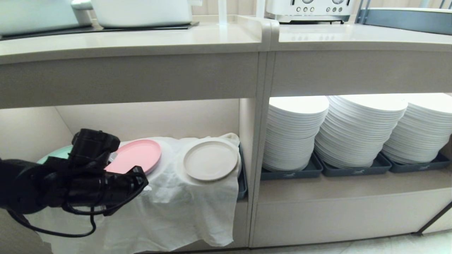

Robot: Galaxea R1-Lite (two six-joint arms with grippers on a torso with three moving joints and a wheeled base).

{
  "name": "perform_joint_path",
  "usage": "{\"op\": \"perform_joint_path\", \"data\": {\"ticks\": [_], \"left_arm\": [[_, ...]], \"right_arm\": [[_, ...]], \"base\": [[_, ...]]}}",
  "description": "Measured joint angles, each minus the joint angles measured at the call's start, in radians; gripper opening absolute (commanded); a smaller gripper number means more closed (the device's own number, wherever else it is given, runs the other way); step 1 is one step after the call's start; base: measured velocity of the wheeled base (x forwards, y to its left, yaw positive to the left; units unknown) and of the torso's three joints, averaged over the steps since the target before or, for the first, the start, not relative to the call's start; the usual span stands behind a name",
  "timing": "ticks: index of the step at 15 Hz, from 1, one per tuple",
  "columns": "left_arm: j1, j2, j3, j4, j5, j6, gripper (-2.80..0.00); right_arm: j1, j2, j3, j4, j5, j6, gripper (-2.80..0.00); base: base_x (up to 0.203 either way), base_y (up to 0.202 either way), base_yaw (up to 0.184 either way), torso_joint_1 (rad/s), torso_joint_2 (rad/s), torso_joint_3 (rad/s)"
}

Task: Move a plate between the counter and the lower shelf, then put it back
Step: Pick up the plate in the cupboard

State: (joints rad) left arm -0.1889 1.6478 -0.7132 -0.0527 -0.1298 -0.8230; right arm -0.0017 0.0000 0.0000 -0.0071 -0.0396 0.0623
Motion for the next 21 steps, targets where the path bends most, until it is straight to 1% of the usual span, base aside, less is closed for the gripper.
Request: {"op": "perform_joint_path", "data": {"ticks": [2, 5, 8, 10, 12, 13, 14, 16, 17, 19, 21], "left_arm": [[0.004, -0.075, 0.034, 0.033, 0.010, 0.009, -2.80], [0.008, -0.190, 0.112, 0.053, 0.049, 0.069, -2.80], [0.032, -0.309, 0.183, 0.064, 0.070, 0.117, -2.80], [0.049, -0.377, 0.217, 0.071, 0.111, 0.155, -2.80], [0.051, -0.449, 0.253, 0.073, 0.177, 0.198, -2.80], [0.050, -0.489, 0.282, 0.072, 0.198, 0.234, -2.80], [0.050, -0.537, 0.317, 0.072, 0.214, 0.284, -2.80], [0.067, -0.640, 0.389, 0.068, 0.226, 0.396, -2.80], [0.086, -0.698, 0.430, 0.062, 0.227, 0.465, -2.80], [0.136, -0.817, 0.510, 0.031, 0.213, 0.602, -2.80], [0.199, -0.946, 0.581, -0.003, 0.169, 0.729, -2.80]], "right_arm": [[0.000, 0.000, 0.000, 0.000, 0.000, 0.000, -2.80], [0.000, 0.000, 0.000, 0.001, 0.000, 0.000, -2.80], [0.000, 0.000, 0.000, 0.000, 0.000, 0.000, -2.80], [0.000, 0.000, 0.000, 0.000, 0.000, 0.000, -2.80], [0.000, 0.000, 0.000, 0.000, -0.001, 0.000, -2.80], [0.000, 0.000, 0.000, 0.001, 0.000, 0.000, -2.80], [0.000, 0.000, 0.000, 0.000, 0.000, 0.000, -2.80], [0.000, 0.000, 0.000, 0.000, 0.000, 0.000, -2.80], [0.000, 0.000, 0.000, 0.000, 0.000, 0.000, -2.80], [0.000, 0.000, 0.000, 0.000, 0.000, 0.000, -2.80], [0.000, 0.000, 0.000, 0.000, 0.000, 0.000, -2.80]], "base": [[0.000, 0.000, 0.000, 0.000, 0.00, 0.000], [0.000, 0.000, 0.000, 0.000, 0.00, 0.000], [0.000, 0.000, 0.000, 0.000, 0.00, 0.000], [0.000, 0.000, 0.000, 0.000, 0.00, 0.000], [0.000, 0.000, 0.000, 0.000, 0.00, 0.000], [0.000, 0.000, 0.000, 0.000, 0.00, 0.000], [0.000, 0.000, 0.000, 0.000, 0.00, 0.000], [0.000, 0.000, 0.000, 0.000, 0.00, 0.000], [0.000, 0.000, 0.000, 0.000, 0.00, 0.000], [0.000, 0.000, 0.000, 0.000, 0.00, 0.000], [0.000, 0.000, 0.000, 0.000, 0.00, 0.000]]}}
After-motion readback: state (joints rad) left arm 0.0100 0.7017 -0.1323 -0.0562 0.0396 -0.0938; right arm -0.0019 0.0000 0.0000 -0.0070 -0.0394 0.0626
